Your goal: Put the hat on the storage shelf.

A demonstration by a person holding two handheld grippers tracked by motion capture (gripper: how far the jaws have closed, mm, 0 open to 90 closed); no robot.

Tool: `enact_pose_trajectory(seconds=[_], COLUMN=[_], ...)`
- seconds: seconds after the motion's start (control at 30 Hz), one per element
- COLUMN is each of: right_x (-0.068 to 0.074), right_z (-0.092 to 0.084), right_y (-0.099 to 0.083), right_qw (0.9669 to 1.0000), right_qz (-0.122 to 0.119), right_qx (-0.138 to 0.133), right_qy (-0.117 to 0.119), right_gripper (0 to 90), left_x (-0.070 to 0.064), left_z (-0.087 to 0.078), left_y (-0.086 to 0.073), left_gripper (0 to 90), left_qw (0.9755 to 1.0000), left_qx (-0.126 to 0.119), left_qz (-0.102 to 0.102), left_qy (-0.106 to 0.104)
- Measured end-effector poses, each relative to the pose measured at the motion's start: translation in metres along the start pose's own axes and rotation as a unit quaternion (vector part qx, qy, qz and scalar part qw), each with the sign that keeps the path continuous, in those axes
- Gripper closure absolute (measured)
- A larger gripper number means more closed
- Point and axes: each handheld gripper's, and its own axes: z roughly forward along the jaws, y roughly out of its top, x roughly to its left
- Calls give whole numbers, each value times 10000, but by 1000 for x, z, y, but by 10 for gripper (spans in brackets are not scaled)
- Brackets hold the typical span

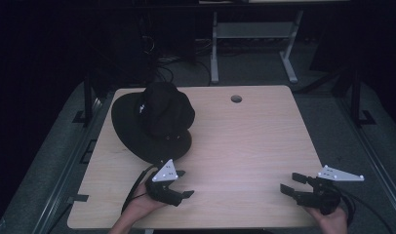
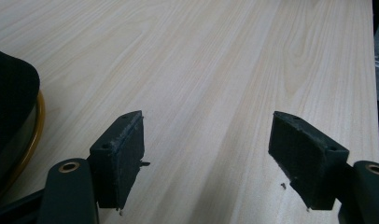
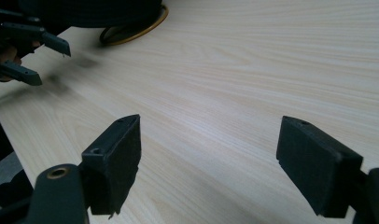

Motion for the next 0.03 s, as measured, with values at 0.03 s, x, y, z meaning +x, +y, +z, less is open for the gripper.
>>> enact_pose_trajectory(seconds=[0.03], right_x=[0], right_z=[-1], right_y=[-1], right_qw=[10000], right_qz=[-10], right_qx=[-40], right_qy=[-24], right_gripper=[209], left_x=[0], left_z=[0], left_y=[0], left_gripper=[263], left_qw=[10000], left_qx=[-11], left_qz=[-24], left_qy=[-2])
